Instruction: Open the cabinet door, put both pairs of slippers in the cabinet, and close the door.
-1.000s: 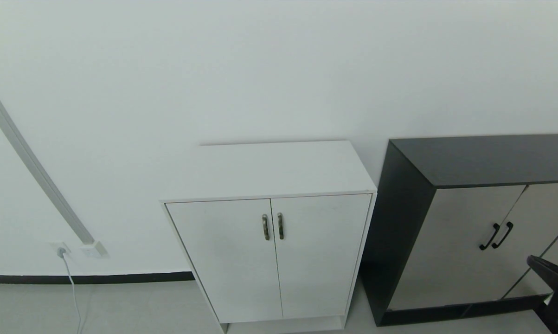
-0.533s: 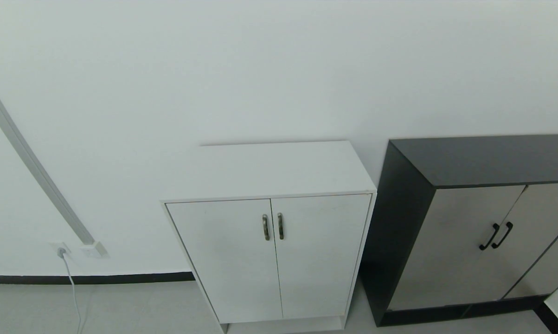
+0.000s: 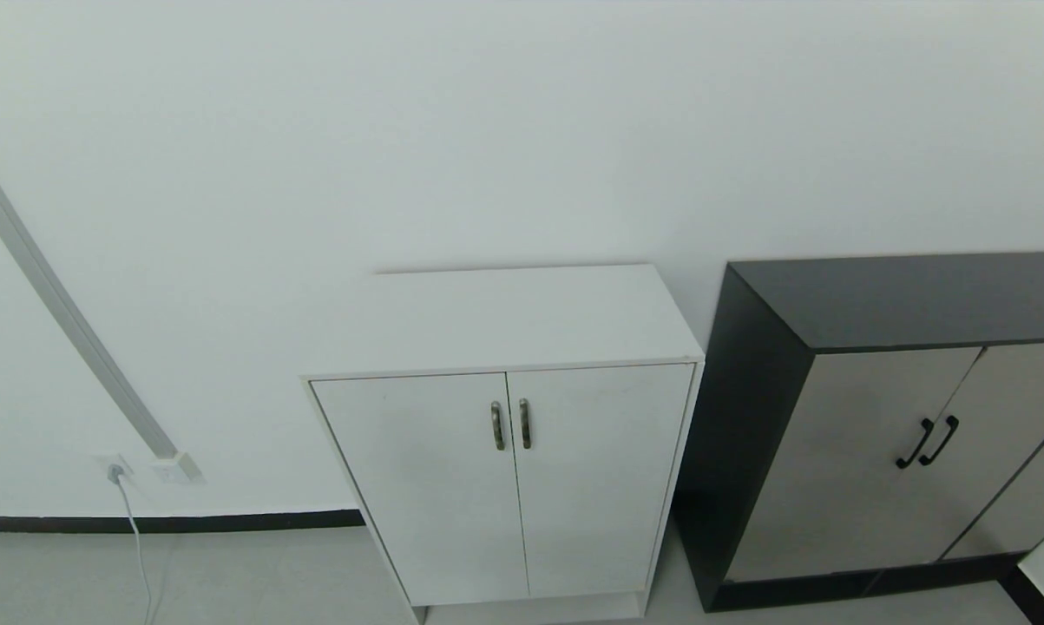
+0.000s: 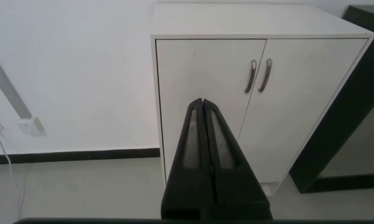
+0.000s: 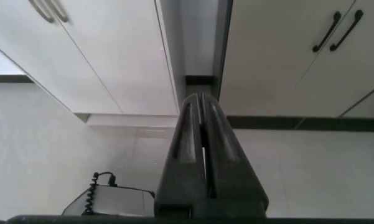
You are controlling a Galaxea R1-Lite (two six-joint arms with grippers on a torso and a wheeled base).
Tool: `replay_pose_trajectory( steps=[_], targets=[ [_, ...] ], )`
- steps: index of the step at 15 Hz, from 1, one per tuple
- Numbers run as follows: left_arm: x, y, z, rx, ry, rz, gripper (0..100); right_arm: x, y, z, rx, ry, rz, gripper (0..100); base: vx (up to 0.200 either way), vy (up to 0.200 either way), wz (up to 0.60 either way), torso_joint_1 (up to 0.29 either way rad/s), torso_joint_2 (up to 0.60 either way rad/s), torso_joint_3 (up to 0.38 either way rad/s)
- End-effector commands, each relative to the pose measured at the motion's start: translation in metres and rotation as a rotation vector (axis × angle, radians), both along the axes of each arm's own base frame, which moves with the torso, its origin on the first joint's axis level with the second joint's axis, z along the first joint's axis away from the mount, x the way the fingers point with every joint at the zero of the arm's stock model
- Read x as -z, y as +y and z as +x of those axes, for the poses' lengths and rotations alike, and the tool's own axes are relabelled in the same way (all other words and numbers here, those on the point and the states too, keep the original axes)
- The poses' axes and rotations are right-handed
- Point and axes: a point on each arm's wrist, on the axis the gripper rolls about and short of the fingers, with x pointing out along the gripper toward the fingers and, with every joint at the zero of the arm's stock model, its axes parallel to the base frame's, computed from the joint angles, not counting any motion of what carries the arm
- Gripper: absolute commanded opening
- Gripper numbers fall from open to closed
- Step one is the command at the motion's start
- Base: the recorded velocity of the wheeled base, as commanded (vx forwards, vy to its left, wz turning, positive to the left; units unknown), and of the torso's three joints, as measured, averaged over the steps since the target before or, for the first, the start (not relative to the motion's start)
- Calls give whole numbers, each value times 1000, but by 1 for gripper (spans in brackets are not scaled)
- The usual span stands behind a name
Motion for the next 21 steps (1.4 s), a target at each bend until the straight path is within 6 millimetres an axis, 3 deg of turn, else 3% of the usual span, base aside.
replay_pose_trajectory(
  steps=[1, 13, 17, 21],
  targets=[
    [0, 0, 0, -2, 1, 0, 0, 5, 0, -4, -8, -8, 1, 0, 0, 0, 0, 0, 0, 0],
    [0, 0, 0, -1, 2, 0, 0, 13, -3, -18, -80, -61, -49, 0, 0, 0, 0, 0, 0, 0],
    [0, 0, 0, -2, -1, -2, 0, 14, -3, -21, 78, -104, -29, 0, 0, 0, 0, 0, 0, 0],
    [0, 0, 0, -1, -1, 0, 0, 16, -2, -34, 181, -270, -21, 0, 0, 0, 0, 0, 0, 0]
  ],
)
